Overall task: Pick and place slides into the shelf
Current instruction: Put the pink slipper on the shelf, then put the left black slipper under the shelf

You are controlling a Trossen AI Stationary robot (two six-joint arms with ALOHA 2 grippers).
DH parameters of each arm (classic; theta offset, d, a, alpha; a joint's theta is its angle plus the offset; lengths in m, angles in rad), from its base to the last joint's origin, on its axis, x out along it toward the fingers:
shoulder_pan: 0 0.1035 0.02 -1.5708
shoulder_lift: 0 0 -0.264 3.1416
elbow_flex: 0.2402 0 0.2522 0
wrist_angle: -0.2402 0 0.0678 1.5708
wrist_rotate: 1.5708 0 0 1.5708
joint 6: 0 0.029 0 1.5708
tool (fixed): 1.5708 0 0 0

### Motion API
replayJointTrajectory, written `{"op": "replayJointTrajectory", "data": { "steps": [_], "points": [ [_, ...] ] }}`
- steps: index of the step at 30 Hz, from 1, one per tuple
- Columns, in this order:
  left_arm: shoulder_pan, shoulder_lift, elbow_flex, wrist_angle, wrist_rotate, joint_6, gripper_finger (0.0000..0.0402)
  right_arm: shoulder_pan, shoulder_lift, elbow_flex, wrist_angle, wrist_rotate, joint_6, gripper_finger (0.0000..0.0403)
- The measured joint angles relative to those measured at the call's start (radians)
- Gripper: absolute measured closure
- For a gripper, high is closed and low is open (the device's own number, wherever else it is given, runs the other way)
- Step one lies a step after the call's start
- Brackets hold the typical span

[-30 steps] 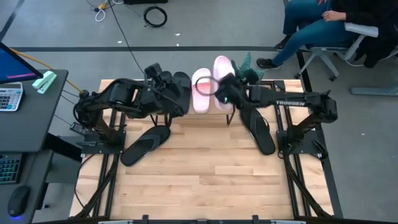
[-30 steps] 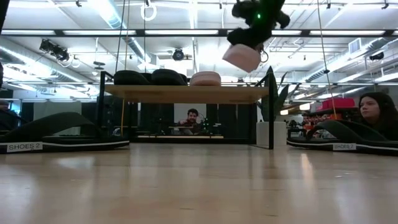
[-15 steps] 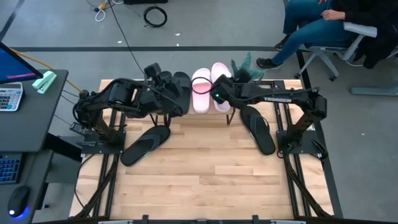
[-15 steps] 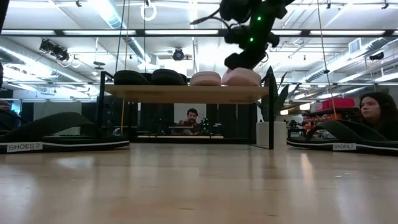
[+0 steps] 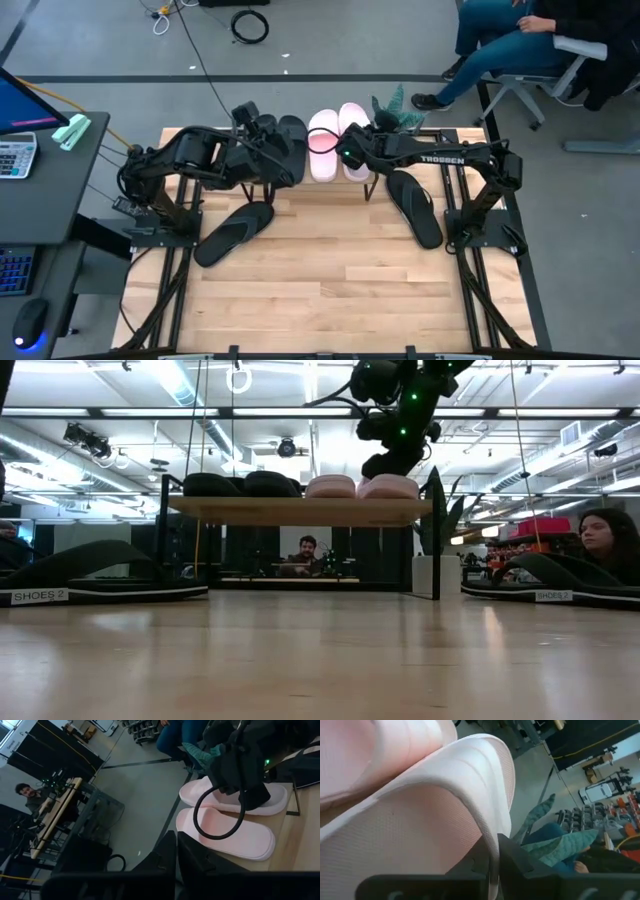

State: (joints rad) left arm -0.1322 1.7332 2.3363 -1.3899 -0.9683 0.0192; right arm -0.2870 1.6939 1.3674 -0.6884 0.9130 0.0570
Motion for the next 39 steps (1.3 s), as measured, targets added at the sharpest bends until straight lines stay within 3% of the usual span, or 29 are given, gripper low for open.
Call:
{"op": "replayJointTrajectory", "data": {
  "steps": [7,12,29,35,39],
  "points": [
    [0.0,0.0,0.0,0.0,0.0,-0.007,0.0397,0.001,0.0,0.0,-0.002,-0.005,-0.007,0.0322],
    [0.0,0.0,0.0,-0.001,0.0,-0.007,0.0382,0.02,-0.004,-0.001,-0.004,-0.005,-0.014,0.0297],
    [0.0,0.0,0.0,-0.017,0.001,-0.008,0.039,0.128,-0.204,-0.002,-0.046,-0.019,0.107,0.0295],
    [0.0,0.0,0.0,-0.033,0.005,-0.063,0.0374,0.204,-0.318,-0.002,-0.05,-0.131,0.179,0.0305],
    [-0.009,0.0,0.0,-0.144,0.101,-0.173,0.0379,0.283,-0.385,-0.002,-0.11,-0.341,0.324,0.0317]
  ]
}}
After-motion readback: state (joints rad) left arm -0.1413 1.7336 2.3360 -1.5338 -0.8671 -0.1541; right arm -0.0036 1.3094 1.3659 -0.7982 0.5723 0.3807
